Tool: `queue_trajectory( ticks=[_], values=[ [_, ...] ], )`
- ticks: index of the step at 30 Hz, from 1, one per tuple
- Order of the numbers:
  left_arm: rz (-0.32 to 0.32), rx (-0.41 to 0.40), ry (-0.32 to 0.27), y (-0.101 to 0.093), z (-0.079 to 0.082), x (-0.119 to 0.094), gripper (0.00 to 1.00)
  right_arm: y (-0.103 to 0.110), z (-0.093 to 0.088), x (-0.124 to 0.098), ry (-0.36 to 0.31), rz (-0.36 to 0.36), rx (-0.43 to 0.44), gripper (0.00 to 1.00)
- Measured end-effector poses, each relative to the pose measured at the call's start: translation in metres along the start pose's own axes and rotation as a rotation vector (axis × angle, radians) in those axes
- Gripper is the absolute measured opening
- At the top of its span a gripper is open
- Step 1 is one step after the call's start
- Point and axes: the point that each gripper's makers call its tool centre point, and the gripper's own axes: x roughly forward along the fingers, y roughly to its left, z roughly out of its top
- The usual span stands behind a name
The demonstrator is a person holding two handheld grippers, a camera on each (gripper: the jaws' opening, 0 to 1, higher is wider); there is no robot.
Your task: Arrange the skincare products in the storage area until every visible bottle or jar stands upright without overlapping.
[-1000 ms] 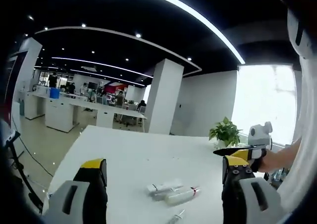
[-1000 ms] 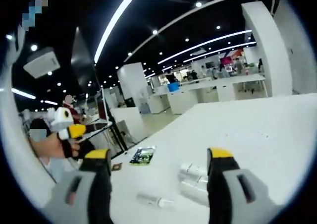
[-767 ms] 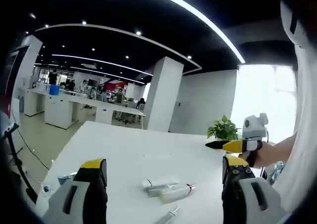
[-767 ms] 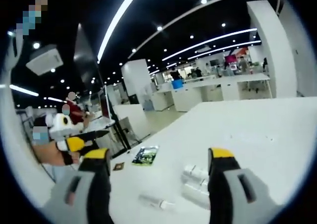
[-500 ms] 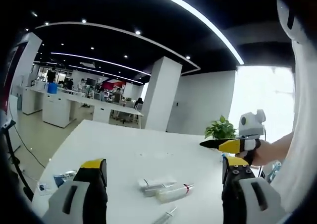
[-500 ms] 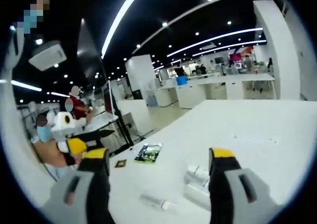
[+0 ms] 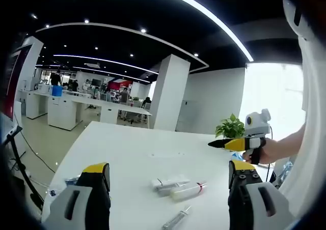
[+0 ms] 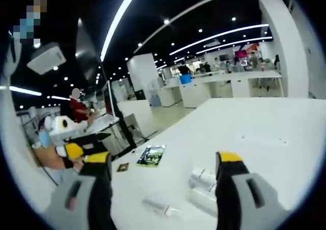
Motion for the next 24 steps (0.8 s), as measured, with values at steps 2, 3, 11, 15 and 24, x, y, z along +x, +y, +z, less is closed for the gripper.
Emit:
queue_trajectory(
  ticks=[2,3,11,15,24],
  values=[
    [0.004,0.005,0.005,0.001,0.000,-0.002,1.00,-0.001,-0.001,0.001,0.002,-0.003,0.000,0.83],
    [0.006,0.008,0.008,0.002,0.000,-0.003,1.00,-0.002,-0.001,0.001,0.004,-0.005,-0.001,0.83],
    [0.014,0.018,0.022,0.005,-0.003,-0.007,1.00,-0.009,-0.012,0.000,0.024,-0.017,-0.004,0.85],
    [0.015,0.020,0.028,0.005,-0.003,-0.009,1.00,-0.013,-0.013,-0.002,0.025,-0.027,0.000,0.86],
    [0.004,0.026,0.039,-0.001,-0.004,-0.006,1.00,-0.019,-0.021,-0.001,0.058,-0.030,-0.032,0.90]
  ],
)
